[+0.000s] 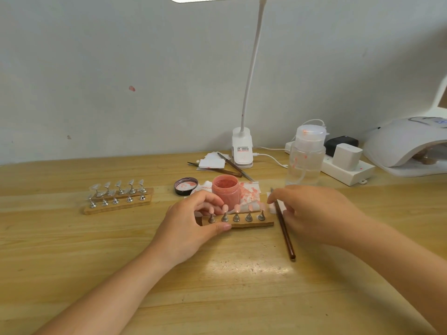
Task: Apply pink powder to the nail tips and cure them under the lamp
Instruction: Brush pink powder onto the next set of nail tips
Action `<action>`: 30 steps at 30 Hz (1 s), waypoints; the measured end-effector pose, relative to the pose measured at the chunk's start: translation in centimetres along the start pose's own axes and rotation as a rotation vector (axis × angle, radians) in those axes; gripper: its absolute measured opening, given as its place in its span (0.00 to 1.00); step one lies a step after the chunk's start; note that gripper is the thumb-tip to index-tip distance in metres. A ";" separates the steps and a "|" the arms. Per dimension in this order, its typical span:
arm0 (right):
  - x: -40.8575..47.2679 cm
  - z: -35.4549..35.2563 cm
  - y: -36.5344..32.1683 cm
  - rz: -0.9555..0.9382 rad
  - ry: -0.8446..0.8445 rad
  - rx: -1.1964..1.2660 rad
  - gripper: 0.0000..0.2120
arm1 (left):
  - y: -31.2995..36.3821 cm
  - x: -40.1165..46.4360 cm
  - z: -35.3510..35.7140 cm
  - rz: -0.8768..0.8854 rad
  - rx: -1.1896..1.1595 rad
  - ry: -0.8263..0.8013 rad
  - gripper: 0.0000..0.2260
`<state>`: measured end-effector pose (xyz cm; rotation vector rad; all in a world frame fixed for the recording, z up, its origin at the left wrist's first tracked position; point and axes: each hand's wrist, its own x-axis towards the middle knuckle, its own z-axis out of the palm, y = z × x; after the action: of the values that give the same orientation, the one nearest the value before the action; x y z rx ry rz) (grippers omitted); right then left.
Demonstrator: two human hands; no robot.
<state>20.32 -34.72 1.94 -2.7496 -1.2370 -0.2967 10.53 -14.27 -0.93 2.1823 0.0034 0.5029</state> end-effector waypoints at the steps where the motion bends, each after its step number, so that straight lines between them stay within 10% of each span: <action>1: 0.0 -0.2 -0.1 -0.011 -0.019 0.057 0.18 | 0.0 0.0 0.0 0.001 0.000 0.007 0.13; 30: -2.1 -7.0 7.2 0.207 -0.462 0.634 0.09 | 6.5 1.4 6.1 0.087 -0.147 0.105 0.14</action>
<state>23.48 -42.27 8.12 -2.3921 -0.8883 0.6681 12.83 -22.74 1.26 2.0171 -0.0695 0.6460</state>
